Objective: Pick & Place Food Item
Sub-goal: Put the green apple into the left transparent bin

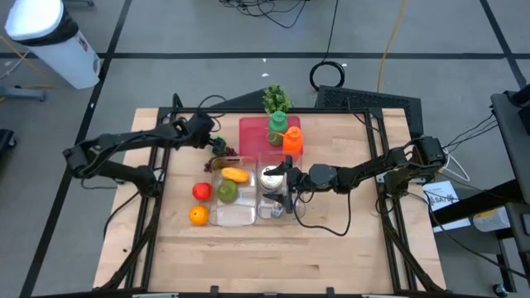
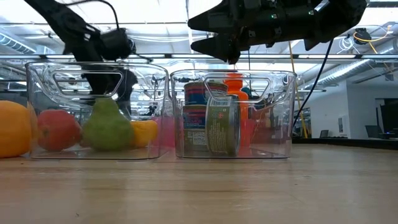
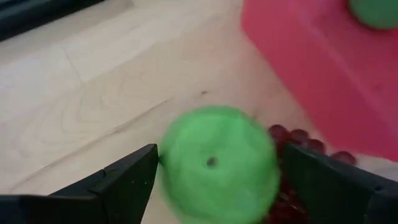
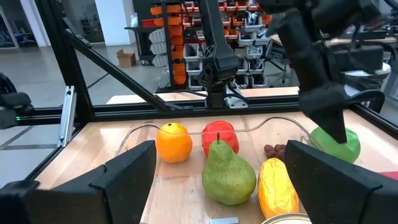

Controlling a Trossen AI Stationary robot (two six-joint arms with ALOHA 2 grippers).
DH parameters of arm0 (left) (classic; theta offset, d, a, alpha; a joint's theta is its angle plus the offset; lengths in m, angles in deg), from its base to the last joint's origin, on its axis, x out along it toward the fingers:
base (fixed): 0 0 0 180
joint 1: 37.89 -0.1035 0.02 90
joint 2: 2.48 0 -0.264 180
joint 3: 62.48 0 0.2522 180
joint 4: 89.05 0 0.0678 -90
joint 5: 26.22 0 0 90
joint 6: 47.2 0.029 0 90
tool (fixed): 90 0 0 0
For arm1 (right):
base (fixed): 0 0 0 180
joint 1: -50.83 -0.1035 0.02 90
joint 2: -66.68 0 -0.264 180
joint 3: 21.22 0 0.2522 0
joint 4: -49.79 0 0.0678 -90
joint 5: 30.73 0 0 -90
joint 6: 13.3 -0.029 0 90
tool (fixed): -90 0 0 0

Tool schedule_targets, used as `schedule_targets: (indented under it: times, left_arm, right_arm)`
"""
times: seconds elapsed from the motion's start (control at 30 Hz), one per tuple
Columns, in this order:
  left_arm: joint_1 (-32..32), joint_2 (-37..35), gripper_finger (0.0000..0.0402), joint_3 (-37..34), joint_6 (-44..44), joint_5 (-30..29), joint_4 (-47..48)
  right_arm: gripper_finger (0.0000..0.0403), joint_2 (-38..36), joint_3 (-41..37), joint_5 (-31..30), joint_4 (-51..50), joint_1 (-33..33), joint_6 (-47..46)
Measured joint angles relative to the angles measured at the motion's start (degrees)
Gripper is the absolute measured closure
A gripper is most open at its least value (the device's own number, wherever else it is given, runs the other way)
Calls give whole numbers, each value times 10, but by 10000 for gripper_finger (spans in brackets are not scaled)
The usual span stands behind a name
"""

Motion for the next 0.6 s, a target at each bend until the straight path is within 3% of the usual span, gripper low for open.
schedule_targets:
  times: [0.23,0.47,0.6]
  left_arm:
    - [-16,59,50,3,4,0,-17]
    - [-16,62,52,2,24,1,-16]
    - [-16,62,86,1,35,-1,-14]
  right_arm:
    - [70,0,0,0,-3,0,0]
    - [69,0,0,0,-4,0,0]
    - [69,0,0,0,-6,0,0]
